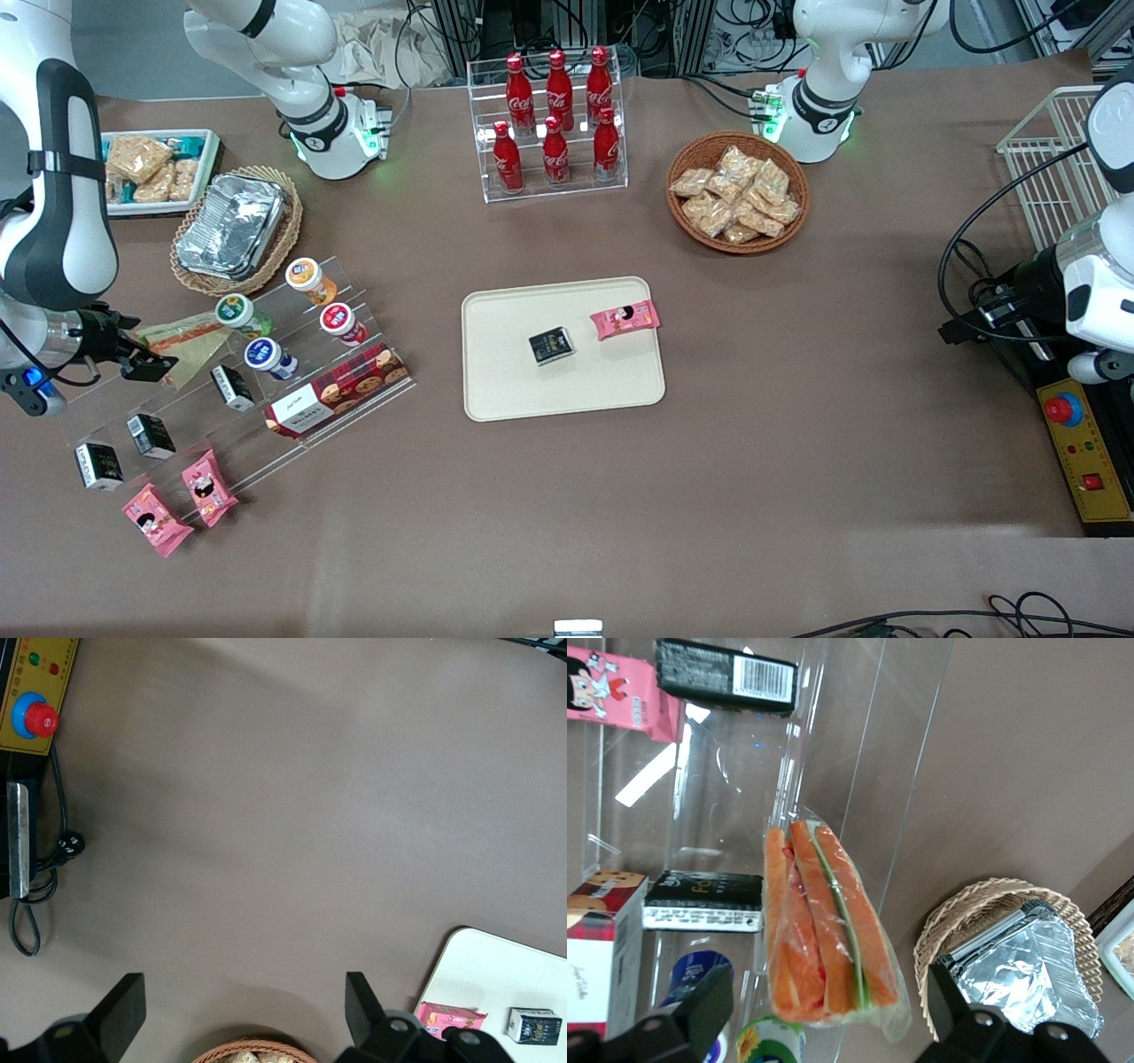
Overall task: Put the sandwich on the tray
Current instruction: 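Lower the right gripper and close it on the wrapped sandwich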
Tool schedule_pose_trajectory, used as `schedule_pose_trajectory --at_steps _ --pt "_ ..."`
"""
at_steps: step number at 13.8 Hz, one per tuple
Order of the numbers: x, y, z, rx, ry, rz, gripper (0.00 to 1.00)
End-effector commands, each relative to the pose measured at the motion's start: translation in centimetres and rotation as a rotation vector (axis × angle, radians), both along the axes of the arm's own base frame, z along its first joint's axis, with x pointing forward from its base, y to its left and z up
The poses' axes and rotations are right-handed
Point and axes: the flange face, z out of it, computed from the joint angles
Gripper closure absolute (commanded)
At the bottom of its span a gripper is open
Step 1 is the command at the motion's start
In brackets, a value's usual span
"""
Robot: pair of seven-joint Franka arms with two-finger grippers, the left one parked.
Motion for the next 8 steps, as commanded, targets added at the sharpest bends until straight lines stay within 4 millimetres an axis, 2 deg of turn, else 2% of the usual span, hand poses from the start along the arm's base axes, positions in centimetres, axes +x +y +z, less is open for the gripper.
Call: schedule_pose_trajectory --at_steps 1,4,5,6,7,8 --pt "0.1 -0.4 -1.0 -0.001 0.007 0.019 0.02" --pt "0.1 -1.1 -1.7 0.001 0.007 0.019 0.06" --pt "0.2 -1.1 -1.9 0.005 0.012 0.031 0.14" --pt "0.1 -1.3 -2.0 0.015 0.012 0.063 0.4" --pt "-0.1 -2.2 -2.1 0.024 0.014 0.077 0.54" --pt "-0.1 -2.3 -2.2 0.027 0.015 0.086 0.71"
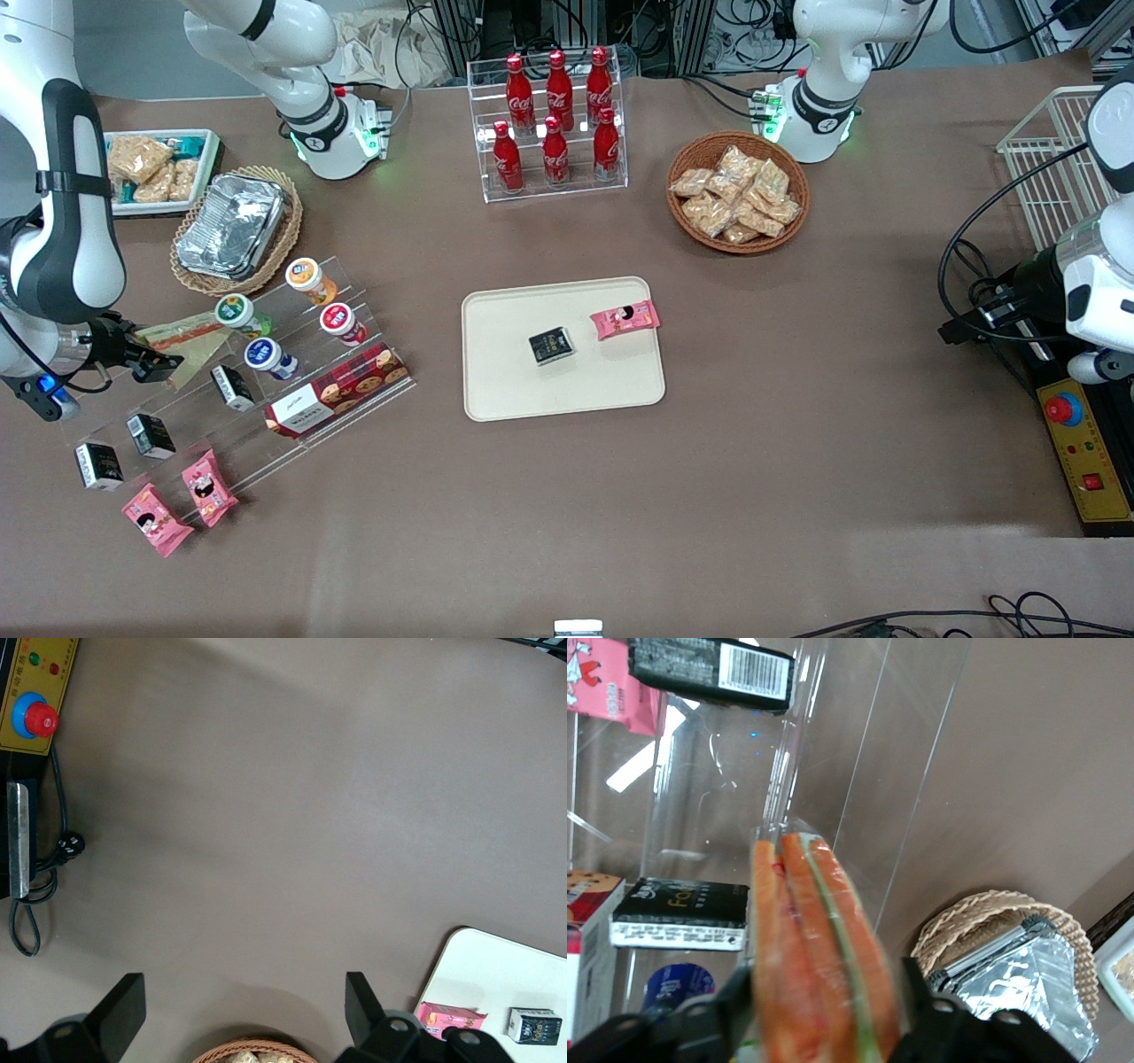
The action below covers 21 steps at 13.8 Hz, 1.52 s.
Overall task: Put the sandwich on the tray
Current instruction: 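Lower the right gripper and close it on the wrapped sandwich, then lift the sandwich out of the rack and carry it over the white tray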
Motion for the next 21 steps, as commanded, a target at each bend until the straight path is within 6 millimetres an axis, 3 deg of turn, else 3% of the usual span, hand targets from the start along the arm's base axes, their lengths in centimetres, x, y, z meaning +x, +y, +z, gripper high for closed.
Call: schedule_pose_trajectory --at_steps 1,2,6,8,13,17,21 --pt "-0.2 -1.0 -0.1 0.009 -0.006 0.045 0.89" --pt "-0.2 -1.0 0.0 0.014 -0.008 0.056 1.0" --pt "-0.1 -1.6 0.9 0.03 -0.012 0.13 1.0" --pt "0.1 -3.5 3.6 0.045 -0.04 0.186 1.0" --pt "0.5 -1.3 12.6 0.072 0.015 0.198 1.0" --pt "1.4 9.5 16.6 0.019 0.002 0.181 1.0" --pt "1.8 19.0 17.9 0.064 -0.037 -0.01 1.0"
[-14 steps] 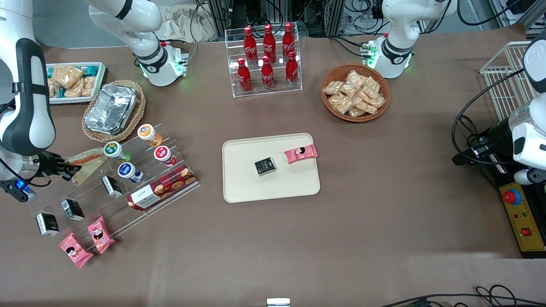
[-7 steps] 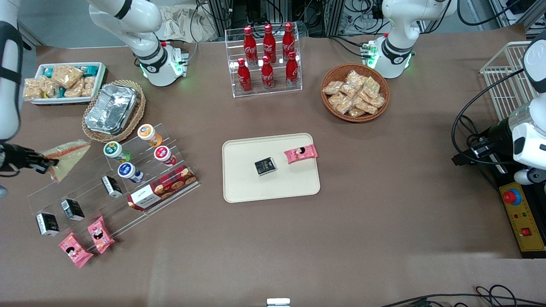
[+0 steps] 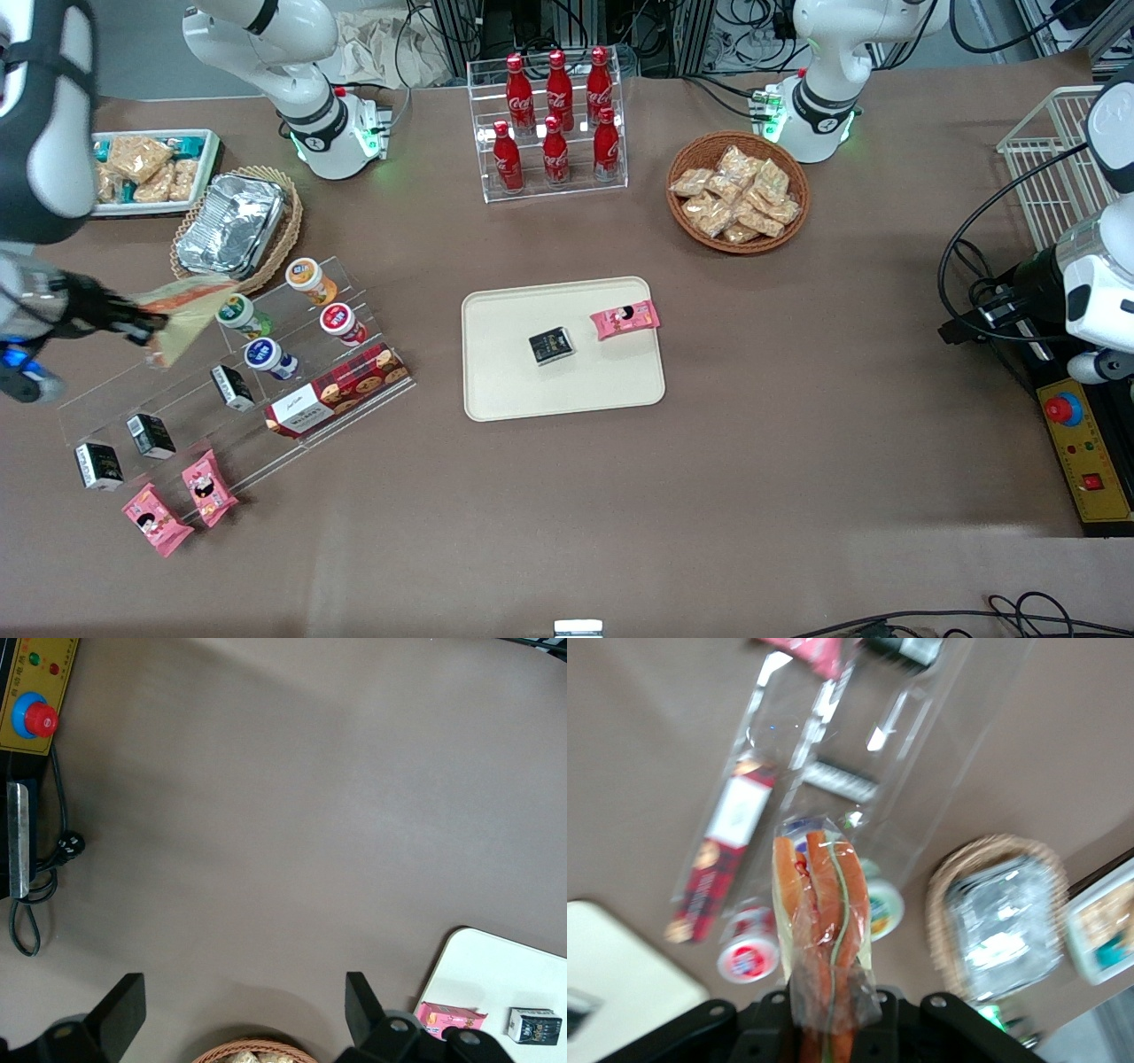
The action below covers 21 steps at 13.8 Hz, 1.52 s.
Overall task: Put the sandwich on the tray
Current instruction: 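Lift the sandwich out of the rack and carry it over the white tray, then lower the sandwich onto the white tray and open the right gripper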
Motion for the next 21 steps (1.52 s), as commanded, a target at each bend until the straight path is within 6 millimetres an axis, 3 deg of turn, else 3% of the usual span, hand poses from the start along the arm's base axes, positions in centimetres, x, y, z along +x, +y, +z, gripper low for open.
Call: schedule_pose_trajectory --at_steps 1,5,8,13,17,21 --pt "0.1 4.8 0.3 0.03 0.014 -0.175 1.0" --pt "1.3 14.2 -2.4 0.031 -0.023 -0.335 1.0" --pt "1.7 19.0 -5.1 0.059 -0.002 -0.438 1.0" --pt "3.0 27.4 -12.9 0.138 0.03 -0.617 1.0" --pt "2.9 32.3 -21.0 0.113 0.006 -0.656 1.0" --pt "2.4 34.4 -25.0 0.093 0.002 -0.674 1.0"
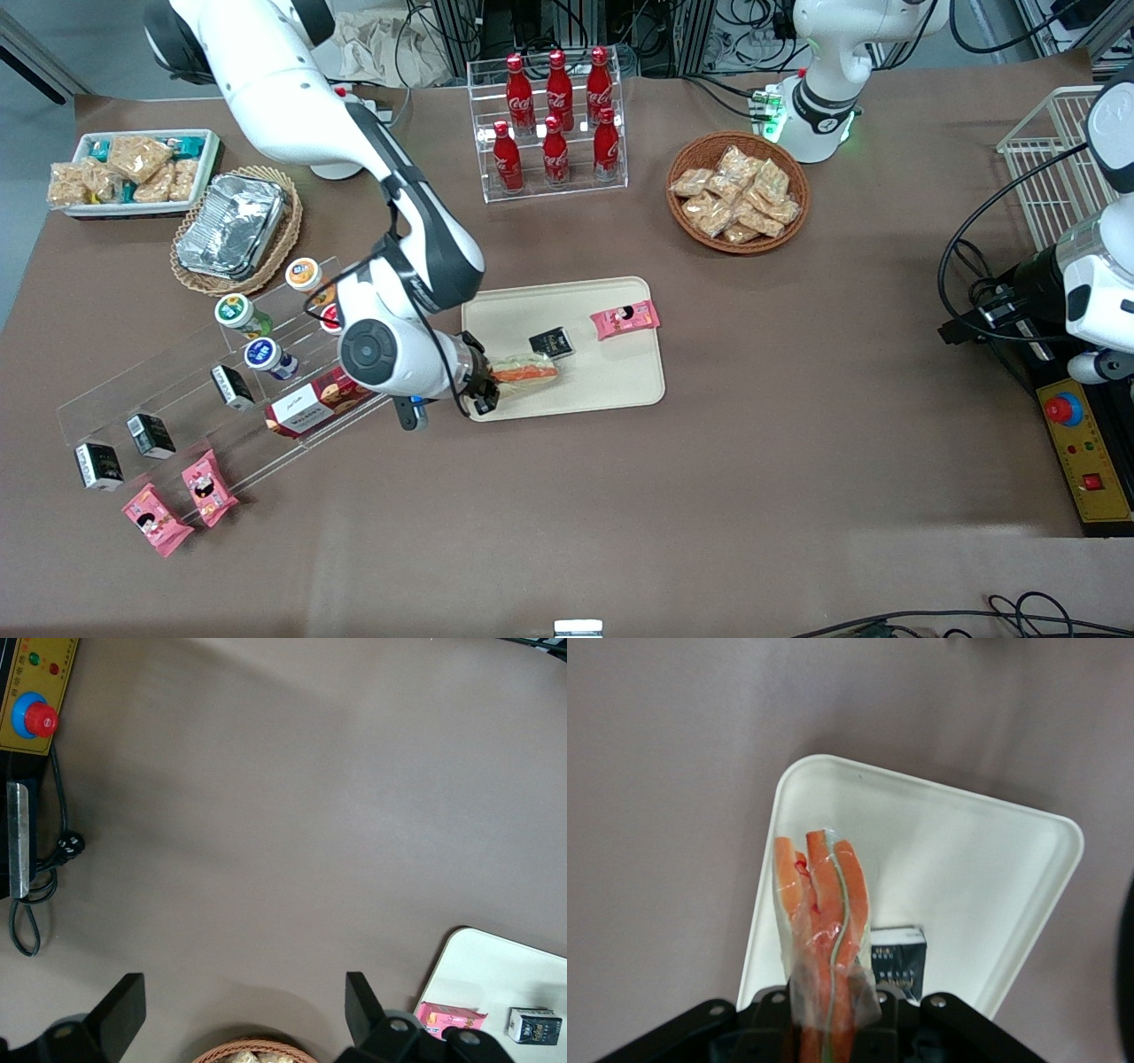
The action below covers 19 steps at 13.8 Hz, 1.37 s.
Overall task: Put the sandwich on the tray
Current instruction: 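Lower the sandwich onto the white tray and open the right gripper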
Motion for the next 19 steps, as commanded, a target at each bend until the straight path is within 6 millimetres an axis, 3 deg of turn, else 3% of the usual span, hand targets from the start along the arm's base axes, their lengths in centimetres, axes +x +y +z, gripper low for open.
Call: schedule_pose_trajectory --at_steps 1,7,8,10,11,12,14,15,19 --pt "0.3 1.2 -0.4 0.022 -0.013 -0.055 1.0" --pt "-0.5 3.4 -4.6 0.006 -0.006 -0.148 1.0" --pt "-1.1 4.5 -4.8 0.004 -0.015 -0.145 1.0" --pt "-0.9 4.9 -5.3 0.004 -0.04 -0.157 1.0" --pt "-1.1 5.1 -5.5 0.002 -0.043 -0.151 0.78" --pt "-1.2 5.3 -5.6 0.001 -0.042 -0.15 0.39" --pt "-0.9 5.0 -5.3 -0.009 -0.054 -0.142 0.13" --pt "-1.0 5.0 -5.5 -0.033 -0.07 -0.12 0.06" --pt "-0.8 5.2 -4.5 -0.052 -0.112 -0.053 0.05"
